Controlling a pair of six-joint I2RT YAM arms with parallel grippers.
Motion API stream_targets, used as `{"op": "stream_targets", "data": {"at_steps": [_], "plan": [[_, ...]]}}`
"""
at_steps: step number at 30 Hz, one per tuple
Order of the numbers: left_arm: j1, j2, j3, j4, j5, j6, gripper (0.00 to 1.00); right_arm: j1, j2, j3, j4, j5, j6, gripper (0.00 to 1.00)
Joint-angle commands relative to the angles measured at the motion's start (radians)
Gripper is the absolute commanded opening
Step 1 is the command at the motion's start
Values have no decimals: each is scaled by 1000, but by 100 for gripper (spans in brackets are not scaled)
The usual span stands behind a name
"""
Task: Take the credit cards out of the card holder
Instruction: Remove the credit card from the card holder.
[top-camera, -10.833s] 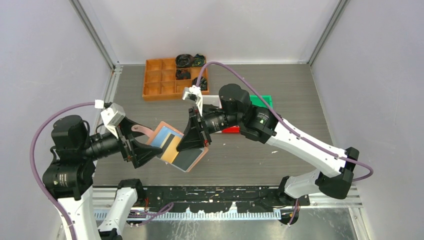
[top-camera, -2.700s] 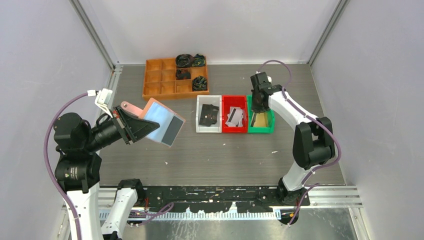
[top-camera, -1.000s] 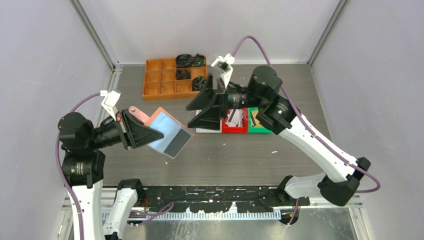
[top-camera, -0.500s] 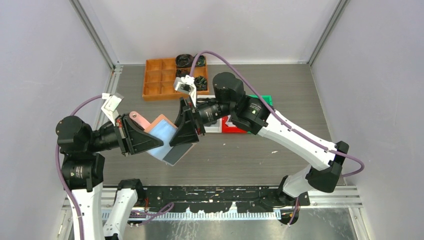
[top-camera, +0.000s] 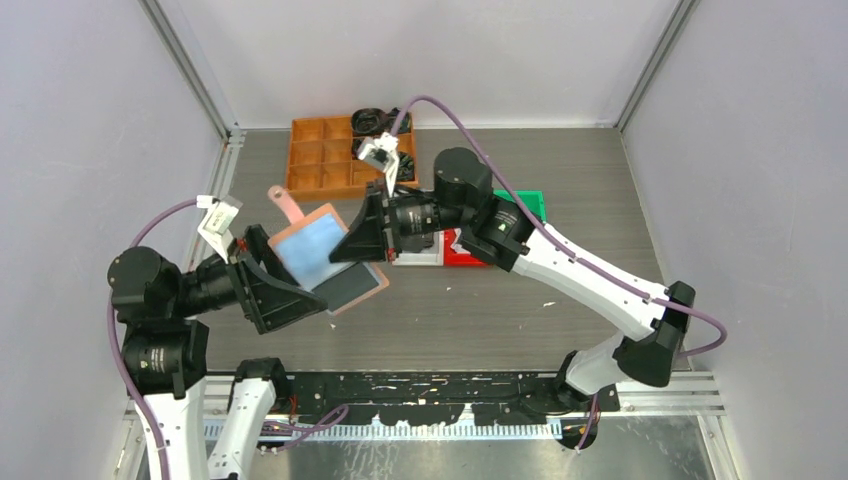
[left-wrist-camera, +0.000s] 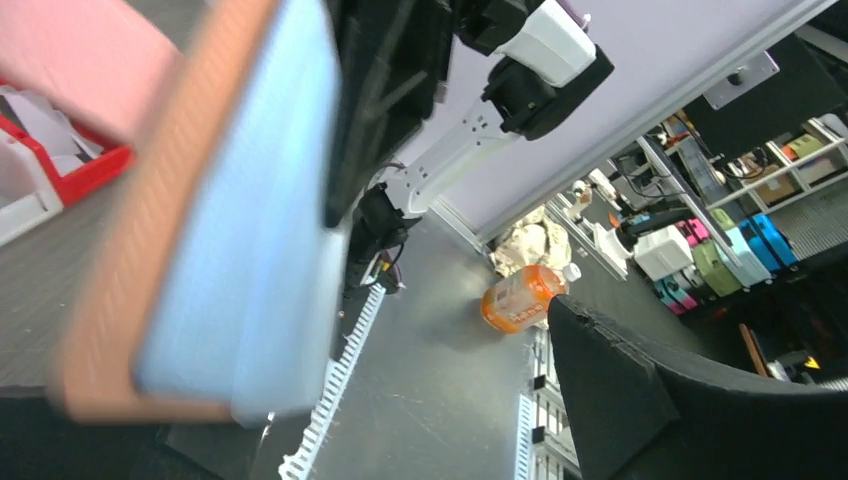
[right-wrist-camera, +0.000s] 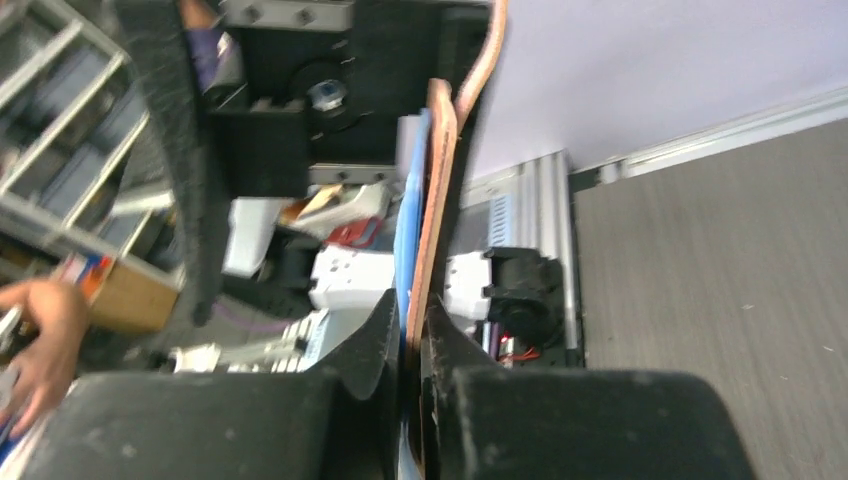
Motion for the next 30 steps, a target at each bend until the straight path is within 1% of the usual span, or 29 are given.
{"op": "stream_targets", "data": {"at_steps": [1, 4, 6, 8, 12, 15, 17, 18, 19, 20, 21, 22, 23, 24, 25, 26, 27, 29, 30], "plan": [[2, -38, 0, 0, -82, 41, 98, -58, -129, -155, 413, 224, 265, 1], [0, -67, -15, 40, -133, 24, 91, -51, -195, -284, 588, 366, 398, 1], [2, -82, -27, 70, -163, 8, 87, -32, -220, -369, 694, 455, 453, 1], [2, -92, -35, 84, -190, 0, 85, -4, -231, -422, 743, 529, 465, 1], [1, -100, -59, 63, -229, 0, 82, 59, -215, -485, 870, 618, 467, 1], [2, -103, -73, 58, -247, -6, 77, 100, -185, -496, 950, 650, 470, 1], [2, -104, -75, 63, -246, -15, 71, 121, -170, -502, 992, 673, 465, 1], [2, -104, -76, 70, -245, -21, 65, 128, -165, -505, 1008, 690, 462, 1], [2, -104, -77, 78, -241, -26, 56, 135, -160, -509, 1020, 703, 457, 1], [2, -101, -75, 84, -241, -27, 44, 142, -157, -512, 1032, 713, 451, 1], [1, -99, -74, 87, -240, -27, 29, 150, -156, -515, 1037, 722, 444, 1], [2, -94, -70, 84, -239, -24, 20, 152, -153, -519, 1038, 725, 435, 2], [0, -88, -66, 73, -237, -16, 13, 154, -154, -524, 1037, 723, 426, 8], [1, -83, -57, 54, -236, 1, 7, 153, -158, -530, 1034, 720, 421, 20], [1, -75, -46, 25, -234, 27, 2, 153, -170, -541, 1026, 719, 390, 34], [1, -68, -33, -7, -236, 60, 0, 153, -188, -549, 1007, 713, 354, 48], [1, -62, -22, -37, -235, 90, 0, 148, -208, -548, 971, 700, 311, 57], [2, -54, -1, -81, -236, 142, 0, 137, -250, -505, 821, 644, 202, 64], [2, -49, 5, -99, -235, 156, 0, 130, -263, -467, 683, 608, 145, 67]]}}
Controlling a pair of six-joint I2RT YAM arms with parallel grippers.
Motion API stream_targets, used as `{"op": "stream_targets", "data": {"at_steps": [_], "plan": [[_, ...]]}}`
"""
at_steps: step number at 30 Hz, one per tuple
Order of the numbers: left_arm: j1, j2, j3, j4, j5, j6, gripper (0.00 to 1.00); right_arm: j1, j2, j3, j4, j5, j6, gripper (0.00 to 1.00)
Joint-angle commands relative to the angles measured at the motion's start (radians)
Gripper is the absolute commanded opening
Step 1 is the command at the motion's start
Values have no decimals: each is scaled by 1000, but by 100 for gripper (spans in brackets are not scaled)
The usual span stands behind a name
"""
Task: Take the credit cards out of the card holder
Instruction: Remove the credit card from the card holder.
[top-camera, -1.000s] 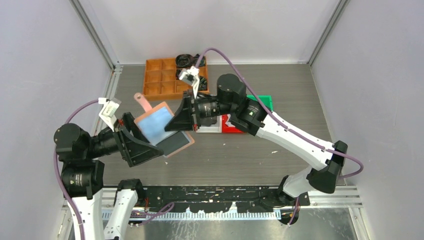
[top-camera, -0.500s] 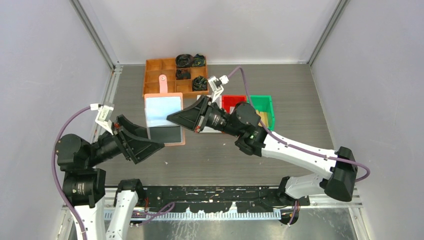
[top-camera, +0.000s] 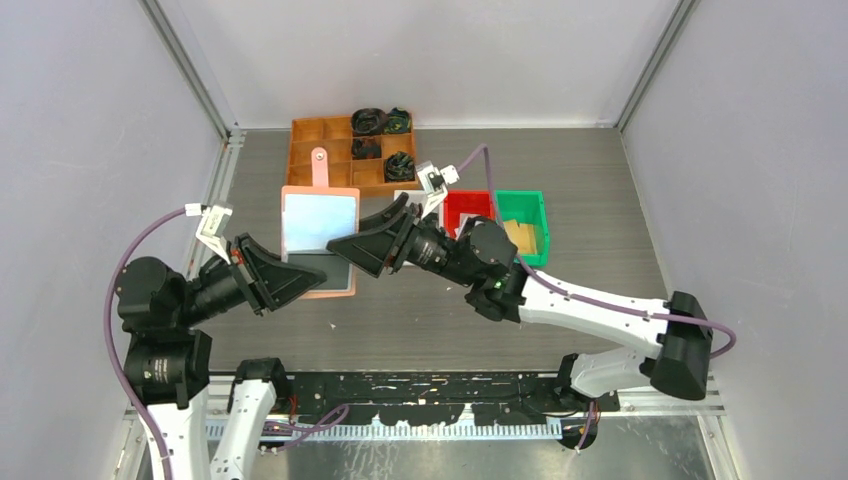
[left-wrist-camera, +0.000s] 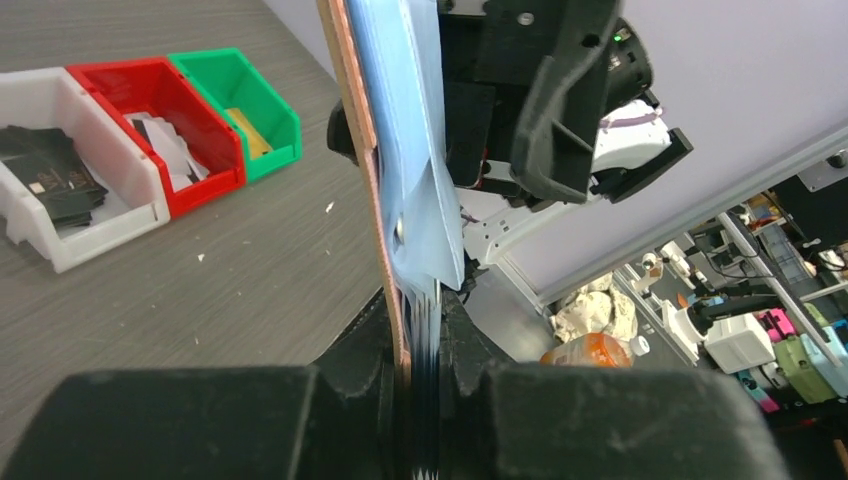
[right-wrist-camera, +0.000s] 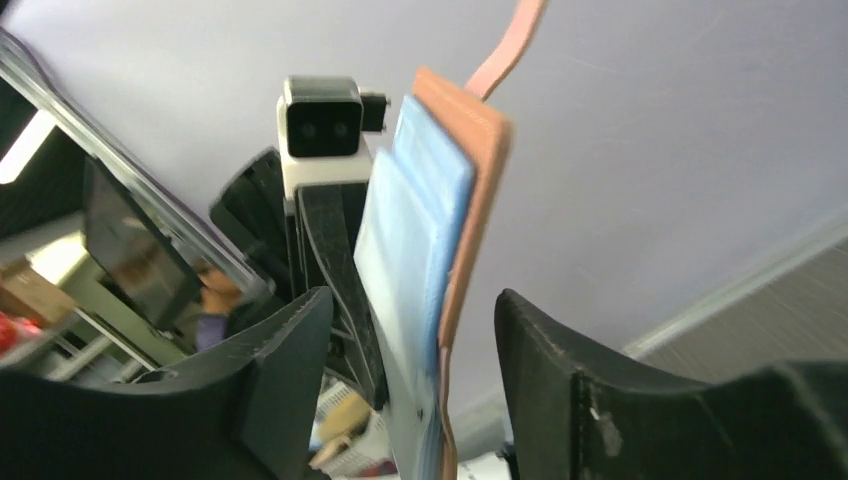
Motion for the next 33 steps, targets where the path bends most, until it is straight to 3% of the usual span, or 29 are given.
{"op": "stream_targets", "data": {"at_steps": [1, 4, 7, 14, 20, 33], "plan": [[3, 30, 67, -80, -4, 115, 0, -17, -107, 127, -294, -126, -265, 68], [3, 57, 83, -114, 12, 119, 0, -18, -88, 266, -567, -203, -427, 68], [3, 73, 91, -127, 32, 118, 0, -18, -63, 339, -719, -232, -529, 69], [3, 89, 113, -149, 90, 121, 0, -18, -30, 390, -796, -249, -615, 70], [3, 106, 133, -201, 116, 156, 0, -18, 15, 480, -906, -169, -720, 60], [3, 110, 128, -237, 130, 187, 0, -17, 77, 600, -943, -232, -776, 50]]}}
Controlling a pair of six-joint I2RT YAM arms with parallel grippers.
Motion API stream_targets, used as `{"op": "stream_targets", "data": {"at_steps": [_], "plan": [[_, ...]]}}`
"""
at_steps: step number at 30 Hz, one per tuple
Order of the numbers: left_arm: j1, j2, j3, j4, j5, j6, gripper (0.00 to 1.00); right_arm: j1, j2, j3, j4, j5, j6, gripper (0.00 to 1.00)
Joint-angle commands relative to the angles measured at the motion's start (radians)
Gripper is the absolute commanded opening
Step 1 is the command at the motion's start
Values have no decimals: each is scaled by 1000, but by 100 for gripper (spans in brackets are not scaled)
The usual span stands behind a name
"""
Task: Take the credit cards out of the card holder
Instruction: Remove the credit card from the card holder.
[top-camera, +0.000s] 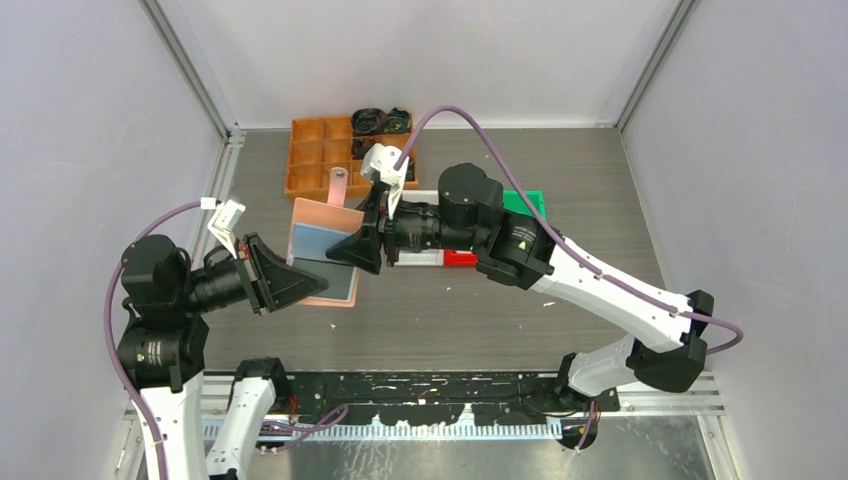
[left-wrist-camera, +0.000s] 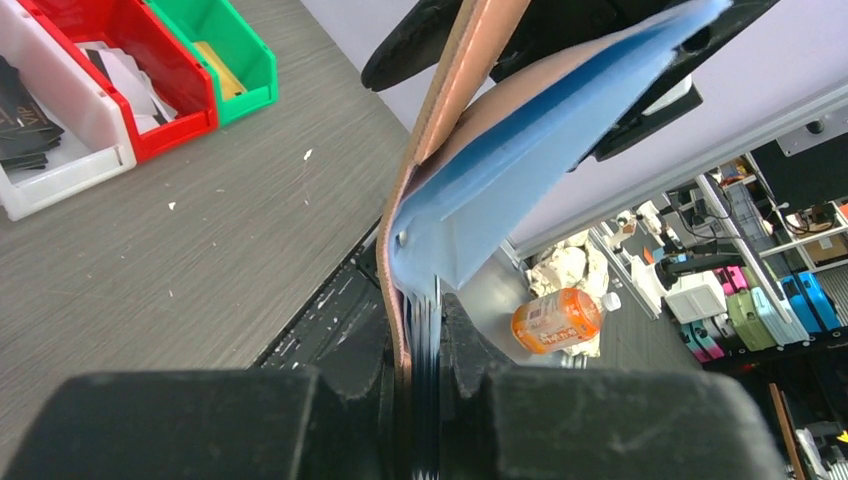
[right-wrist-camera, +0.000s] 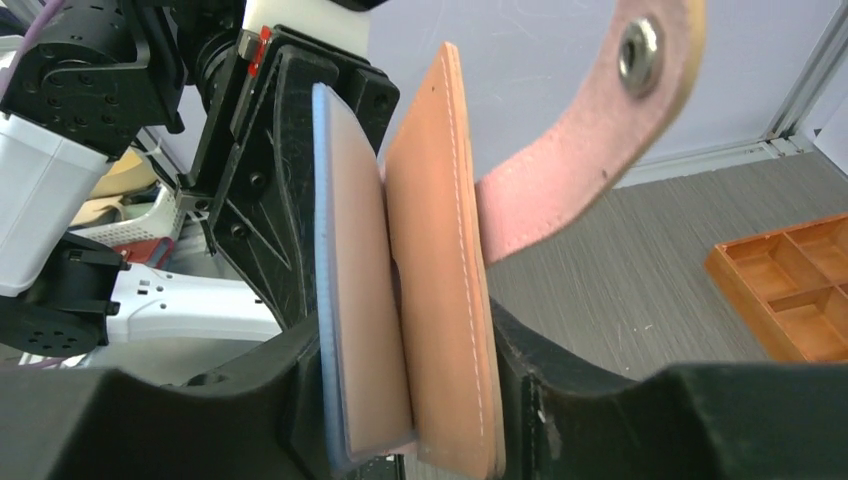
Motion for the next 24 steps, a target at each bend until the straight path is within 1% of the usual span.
{"op": "stream_targets", "data": {"at_steps": [1, 2, 3, 4, 6, 8, 9, 10, 11, 12, 14, 15, 17, 18, 19, 20, 22, 24], "plan": [[1, 8, 34, 8, 40, 12, 0, 0, 18, 57, 16, -17, -39, 48], [1, 8, 33, 8, 42, 13, 0, 2, 23, 62, 17, -19, -42, 44], [1, 8, 33, 8, 42, 15, 0, 2, 28, 69, 14, -24, -46, 38], [0, 7, 34, 9, 42, 17, 0, 1, 35, 80, 4, -27, -49, 32], [1, 6, 41, 7, 35, 24, 0, 1, 55, 112, -26, -28, -48, 15], [1, 6, 45, 5, 17, 30, 0, 1, 62, 126, -30, -30, -38, 4], [1, 5, 45, 5, 6, 31, 6, 2, 59, 121, -18, -27, -30, 2], [1, 5, 45, 6, -6, 32, 14, 2, 52, 111, 7, -21, -20, 1], [1, 5, 45, 7, -16, 33, 20, 2, 41, 97, 37, -8, -5, 1], [1, 4, 45, 9, -23, 33, 29, 2, 27, 76, 76, 8, 10, 1], [1, -8, 43, 21, -47, 27, 55, 1, -13, 13, 190, 48, 68, 1], [0, -16, 39, 35, -61, 20, 61, 1, -36, -31, 270, 69, 97, 1], [1, -37, 18, 93, -67, -19, 68, 1, -85, -149, 448, 107, 175, 1], [1, -46, 8, 128, -65, -44, 68, 2, -108, -211, 547, 128, 216, 1], [1, -54, -3, 161, -59, -75, 65, 1, -128, -271, 656, 151, 266, 1], [1, -60, -15, 204, -44, -112, 58, 2, -144, -322, 748, 182, 315, 1], [0, -69, -35, 292, -21, -199, 46, 2, -161, -386, 865, 222, 379, 1], [1, -72, -31, 316, -39, -208, 42, 4, -173, -451, 973, 265, 431, 1]]}}
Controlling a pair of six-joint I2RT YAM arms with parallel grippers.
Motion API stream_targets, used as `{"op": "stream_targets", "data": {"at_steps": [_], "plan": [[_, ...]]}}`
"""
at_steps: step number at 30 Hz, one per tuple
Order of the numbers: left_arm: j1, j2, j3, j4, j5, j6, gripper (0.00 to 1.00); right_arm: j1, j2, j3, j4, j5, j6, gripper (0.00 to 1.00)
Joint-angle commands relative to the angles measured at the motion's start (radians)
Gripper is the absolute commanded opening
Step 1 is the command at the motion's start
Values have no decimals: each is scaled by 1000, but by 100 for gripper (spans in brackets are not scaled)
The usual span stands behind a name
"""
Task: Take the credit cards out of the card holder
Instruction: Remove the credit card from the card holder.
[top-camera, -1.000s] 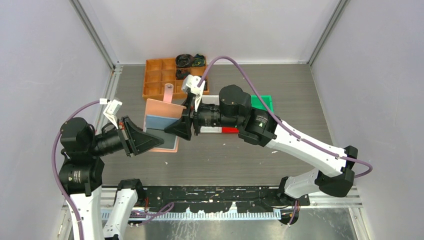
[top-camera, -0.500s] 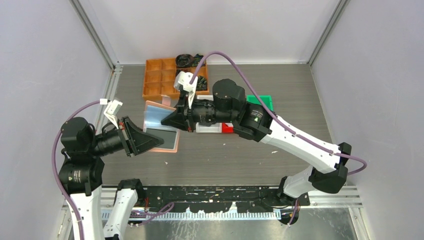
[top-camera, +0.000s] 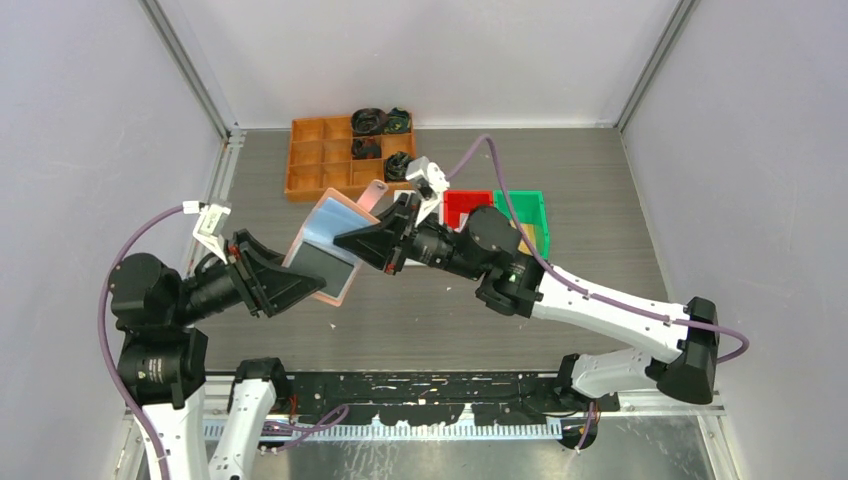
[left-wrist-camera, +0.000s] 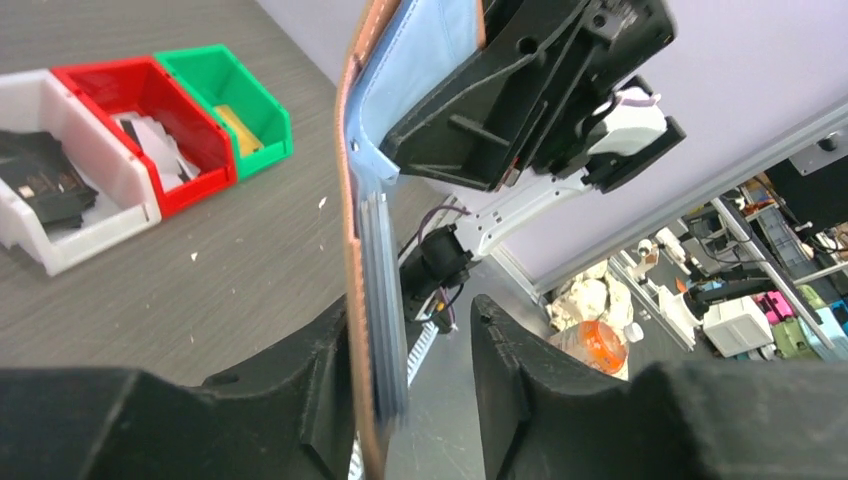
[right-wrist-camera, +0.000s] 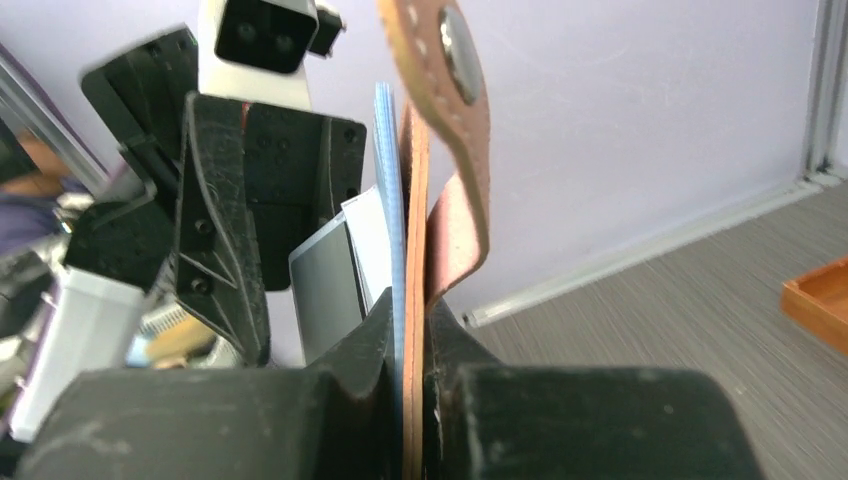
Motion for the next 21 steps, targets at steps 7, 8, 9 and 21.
{"op": "stream_targets", "data": {"at_steps": [7, 8, 9, 21], "plan": [[1, -40, -5, 135, -153, -136, 42, 45, -74, -172, 604, 216, 220, 1], [0, -49, -22, 147, -173, -156, 41, 63, -70, -180, 618, 244, 206, 1], [0, -58, -37, 152, -199, -170, 41, 78, -67, -189, 629, 265, 194, 1], [0, -56, -38, 126, -276, -140, 0, 144, -19, -263, 715, 436, 191, 20]]}}
